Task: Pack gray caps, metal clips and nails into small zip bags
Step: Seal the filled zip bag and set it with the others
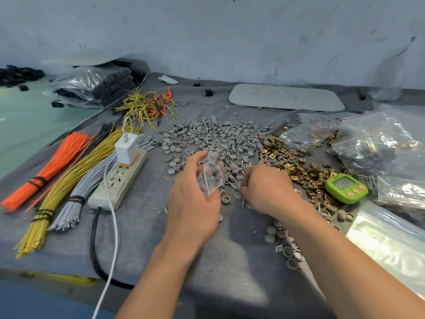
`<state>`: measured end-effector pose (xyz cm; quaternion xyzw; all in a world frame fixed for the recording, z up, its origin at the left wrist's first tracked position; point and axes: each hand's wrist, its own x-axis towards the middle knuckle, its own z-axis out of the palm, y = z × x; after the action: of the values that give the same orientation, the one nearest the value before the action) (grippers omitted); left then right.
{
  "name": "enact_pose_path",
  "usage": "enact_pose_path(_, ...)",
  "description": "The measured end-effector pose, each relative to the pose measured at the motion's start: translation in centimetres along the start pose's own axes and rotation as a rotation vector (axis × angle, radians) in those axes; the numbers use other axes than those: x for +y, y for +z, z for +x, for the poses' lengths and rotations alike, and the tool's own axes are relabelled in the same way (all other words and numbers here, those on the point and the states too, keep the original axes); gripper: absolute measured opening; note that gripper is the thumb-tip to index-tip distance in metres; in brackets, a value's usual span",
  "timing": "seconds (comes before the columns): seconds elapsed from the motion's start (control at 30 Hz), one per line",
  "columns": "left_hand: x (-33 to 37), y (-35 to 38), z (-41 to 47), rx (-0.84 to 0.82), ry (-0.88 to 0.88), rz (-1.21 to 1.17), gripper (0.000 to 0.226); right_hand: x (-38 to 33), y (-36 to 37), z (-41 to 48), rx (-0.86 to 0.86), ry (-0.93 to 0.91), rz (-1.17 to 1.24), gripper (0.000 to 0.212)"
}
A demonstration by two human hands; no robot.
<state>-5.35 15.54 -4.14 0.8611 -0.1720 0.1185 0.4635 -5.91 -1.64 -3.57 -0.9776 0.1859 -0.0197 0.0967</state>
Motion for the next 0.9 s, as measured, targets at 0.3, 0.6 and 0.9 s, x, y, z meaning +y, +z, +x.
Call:
enact_pose_path(0.3,0.2,0.3,-0.3,-0.041,-0.023,0.003,0.074,0.2,-0.8,-1.9,0.038,-0.115,-0.089,0.011)
enact_pose_path(0.6,0.7,0.9,-0.4,-0.066,0.019,0.001,0.079,0.5,-2.3,-4.3,-0.072,-0.240,-0.183,0.010)
enact_pose_path(0.9,1.3,1.3,-0.6,-0.141,0.061,-0.021,0.090,0.0,-3.4,-5.3,-0.150,-0.195,-0.056,0.012)
